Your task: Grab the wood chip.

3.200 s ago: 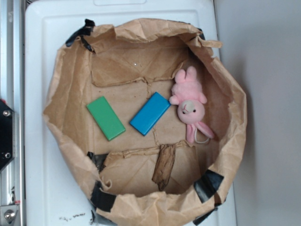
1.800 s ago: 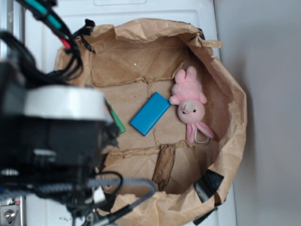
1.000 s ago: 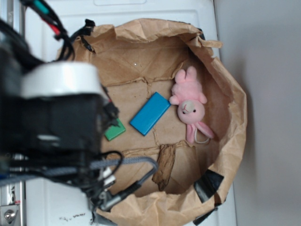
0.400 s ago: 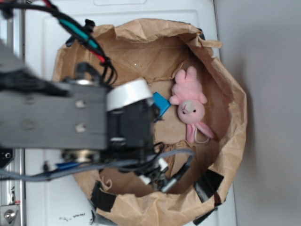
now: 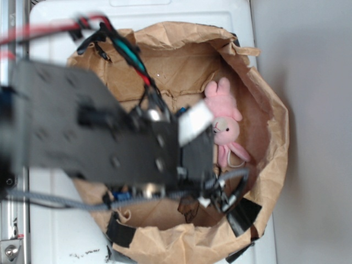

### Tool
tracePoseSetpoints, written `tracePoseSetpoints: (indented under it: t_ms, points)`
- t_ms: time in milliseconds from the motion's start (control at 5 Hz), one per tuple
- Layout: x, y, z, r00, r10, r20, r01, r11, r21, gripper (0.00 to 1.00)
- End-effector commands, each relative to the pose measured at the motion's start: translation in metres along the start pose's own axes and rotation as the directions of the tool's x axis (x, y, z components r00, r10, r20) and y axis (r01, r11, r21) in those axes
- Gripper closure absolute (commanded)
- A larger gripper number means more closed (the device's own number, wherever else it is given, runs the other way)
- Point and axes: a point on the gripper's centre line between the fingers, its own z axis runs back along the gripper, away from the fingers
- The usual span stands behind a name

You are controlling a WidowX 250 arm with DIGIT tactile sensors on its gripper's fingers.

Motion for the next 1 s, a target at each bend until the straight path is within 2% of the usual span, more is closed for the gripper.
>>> tracePoseSetpoints:
  t_ms: [0, 200, 400, 600, 800]
  points:
    - [-0.018, -0.03, -0.029, 0.998, 0.065, -0.018, -0.065, 0.997, -0.027, 0.0]
    - [-0.023, -0.041, -0.045, 0.997, 0.079, 0.014, -0.079, 0.997, 0.005, 0.0]
    - [-0.018, -0.047, -0.052, 0.995, 0.092, 0.05, -0.092, 0.996, 0.008, 0.0]
    - [-0.01, -0.054, -0.052, 0.994, 0.105, 0.035, -0.106, 0.994, 0.034, 0.9]
    - [0.002, -0.05, -0.032, 0.995, 0.102, 0.001, -0.102, 0.994, 0.036, 1.0]
